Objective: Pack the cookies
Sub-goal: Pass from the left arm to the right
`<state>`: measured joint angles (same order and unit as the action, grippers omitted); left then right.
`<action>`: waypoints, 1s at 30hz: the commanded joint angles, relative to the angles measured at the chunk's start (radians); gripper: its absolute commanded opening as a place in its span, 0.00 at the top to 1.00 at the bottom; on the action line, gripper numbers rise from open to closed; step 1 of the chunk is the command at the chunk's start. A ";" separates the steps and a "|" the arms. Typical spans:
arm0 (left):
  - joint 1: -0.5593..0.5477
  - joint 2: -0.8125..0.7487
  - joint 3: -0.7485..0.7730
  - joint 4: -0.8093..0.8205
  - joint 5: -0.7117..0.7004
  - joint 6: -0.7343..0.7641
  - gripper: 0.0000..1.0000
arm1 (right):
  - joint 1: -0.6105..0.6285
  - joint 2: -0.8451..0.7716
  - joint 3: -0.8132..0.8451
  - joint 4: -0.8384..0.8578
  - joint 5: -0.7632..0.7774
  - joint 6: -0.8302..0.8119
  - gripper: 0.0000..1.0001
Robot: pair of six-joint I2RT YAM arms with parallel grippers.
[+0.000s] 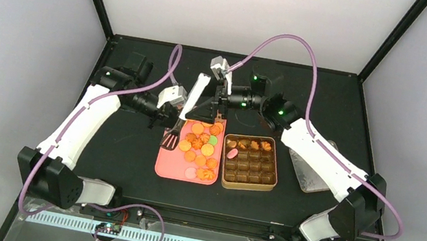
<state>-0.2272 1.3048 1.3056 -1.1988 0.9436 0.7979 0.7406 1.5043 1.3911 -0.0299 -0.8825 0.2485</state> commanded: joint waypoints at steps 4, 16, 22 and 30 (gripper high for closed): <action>-0.019 -0.018 0.018 -0.027 -0.022 0.059 0.99 | 0.002 0.021 0.010 -0.003 -0.122 -0.046 0.09; -0.034 -0.018 0.028 -0.034 -0.027 0.061 0.98 | 0.003 0.079 -0.014 0.092 -0.112 0.023 0.26; -0.037 -0.018 0.033 -0.036 -0.029 0.063 0.99 | 0.019 0.095 -0.001 0.080 -0.106 0.010 0.31; -0.044 -0.018 0.041 -0.035 -0.043 0.058 0.98 | 0.037 0.105 -0.024 0.144 -0.070 0.038 0.30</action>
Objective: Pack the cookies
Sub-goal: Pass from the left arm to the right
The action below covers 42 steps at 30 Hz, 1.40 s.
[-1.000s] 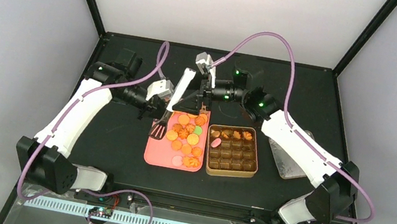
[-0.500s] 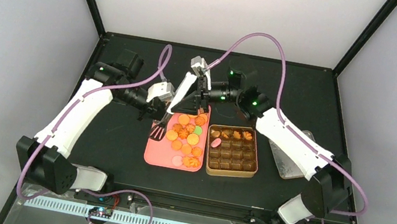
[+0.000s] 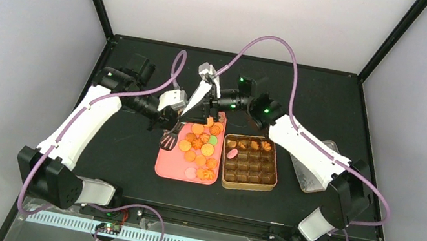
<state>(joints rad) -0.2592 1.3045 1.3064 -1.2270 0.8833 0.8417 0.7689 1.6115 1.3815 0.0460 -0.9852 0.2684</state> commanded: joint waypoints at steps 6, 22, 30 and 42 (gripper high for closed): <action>-0.015 -0.017 0.037 -0.004 0.002 0.018 0.98 | 0.007 -0.022 -0.037 0.192 -0.004 0.106 0.32; -0.020 -0.017 0.038 -0.006 -0.016 0.031 0.99 | -0.024 -0.067 0.020 -0.090 -0.029 -0.076 0.25; -0.025 -0.017 0.047 -0.015 -0.025 0.034 0.98 | -0.020 -0.077 0.035 -0.088 -0.025 -0.081 0.38; -0.029 0.008 0.082 -0.051 -0.032 0.052 0.99 | 0.009 -0.068 0.055 -0.180 0.026 -0.144 0.54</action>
<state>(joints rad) -0.2783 1.3060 1.3346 -1.2530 0.8379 0.8658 0.7666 1.5482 1.4120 -0.0921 -0.9836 0.1509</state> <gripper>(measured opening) 0.022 0.494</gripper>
